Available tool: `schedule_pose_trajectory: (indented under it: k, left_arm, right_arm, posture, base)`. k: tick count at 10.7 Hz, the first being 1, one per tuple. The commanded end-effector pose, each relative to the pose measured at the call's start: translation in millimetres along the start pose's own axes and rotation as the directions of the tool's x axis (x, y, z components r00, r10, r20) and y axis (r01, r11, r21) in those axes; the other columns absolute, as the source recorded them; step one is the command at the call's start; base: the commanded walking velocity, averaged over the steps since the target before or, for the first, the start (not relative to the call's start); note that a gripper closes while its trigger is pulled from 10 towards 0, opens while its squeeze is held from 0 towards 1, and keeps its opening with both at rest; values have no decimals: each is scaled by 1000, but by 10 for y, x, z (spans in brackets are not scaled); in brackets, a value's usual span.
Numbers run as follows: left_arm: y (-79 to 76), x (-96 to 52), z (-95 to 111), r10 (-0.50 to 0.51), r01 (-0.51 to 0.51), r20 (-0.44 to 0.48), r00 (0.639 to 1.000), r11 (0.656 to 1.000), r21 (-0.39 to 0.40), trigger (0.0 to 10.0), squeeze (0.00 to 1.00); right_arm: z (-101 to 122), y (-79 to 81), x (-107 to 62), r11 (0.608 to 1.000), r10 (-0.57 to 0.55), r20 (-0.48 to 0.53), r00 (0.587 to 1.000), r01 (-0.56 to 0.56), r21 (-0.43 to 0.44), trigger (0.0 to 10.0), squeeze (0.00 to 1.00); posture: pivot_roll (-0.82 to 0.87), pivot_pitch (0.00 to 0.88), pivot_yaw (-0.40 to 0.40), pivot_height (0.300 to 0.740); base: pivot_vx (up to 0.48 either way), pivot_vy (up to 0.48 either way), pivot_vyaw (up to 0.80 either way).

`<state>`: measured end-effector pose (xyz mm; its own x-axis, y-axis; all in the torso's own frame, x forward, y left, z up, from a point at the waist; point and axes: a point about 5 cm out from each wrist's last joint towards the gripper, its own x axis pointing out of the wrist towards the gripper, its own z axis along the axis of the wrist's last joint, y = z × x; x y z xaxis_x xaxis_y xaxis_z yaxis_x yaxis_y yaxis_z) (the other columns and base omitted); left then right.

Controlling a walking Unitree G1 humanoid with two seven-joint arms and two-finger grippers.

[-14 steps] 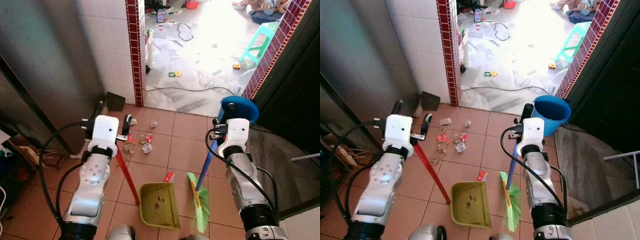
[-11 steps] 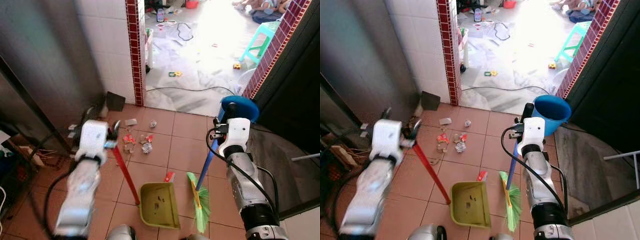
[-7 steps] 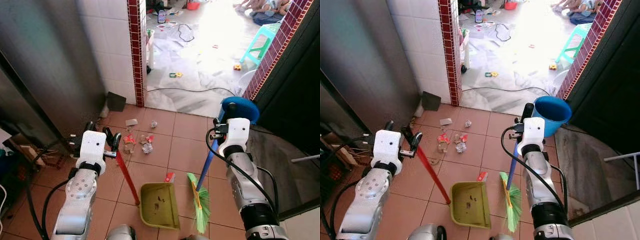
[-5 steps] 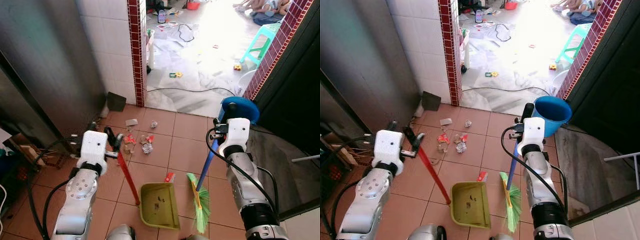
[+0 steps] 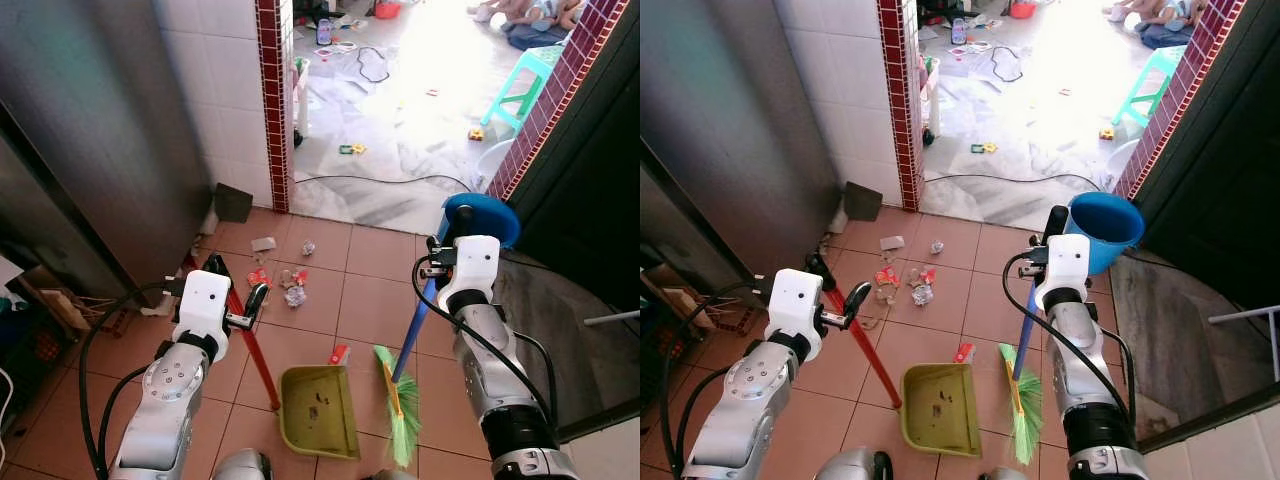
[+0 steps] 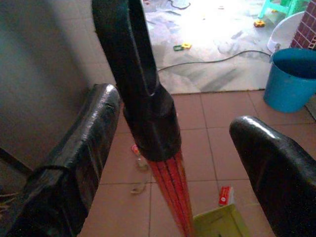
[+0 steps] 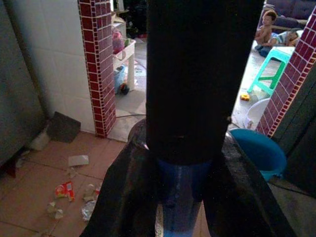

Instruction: Sweep floor

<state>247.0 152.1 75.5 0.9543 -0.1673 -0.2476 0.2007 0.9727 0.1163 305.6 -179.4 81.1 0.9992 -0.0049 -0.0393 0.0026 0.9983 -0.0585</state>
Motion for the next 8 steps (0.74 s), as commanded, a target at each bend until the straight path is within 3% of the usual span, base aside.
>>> schedule_pose_trajectory:
  k: [1,3,5,8]
  left_arm:
    - [16,-3,14,-7,7,10,1000,1000,22,10000,0]
    - [35,34,-47,-19,19,-1,1000,1000,15,10000,0]
    - [0,69,-205,-57,55,-51,997,998,-44,10000,0]
    - [-15,113,-206,-68,66,-49,997,997,-28,10000,0]
  right_arm:
    - [62,-80,19,1000,-19,15,1000,19,-5,10000,0]
    - [25,-116,12,999,-32,6,999,32,-7,10000,0]
    - [124,-68,88,1000,-2,30,1000,2,-16,10000,0]
    - [138,-146,108,1000,-17,31,999,18,-24,10000,0]
  posture:
    - [-11,6,-33,740]
    - [-14,1,-35,740]
    - [-24,0,-57,740]
    - [-25,3,-53,740]
  base:
    - [0,0,0]
    - [0,0,0]
    - [0,0,0]
    - [0,0,0]
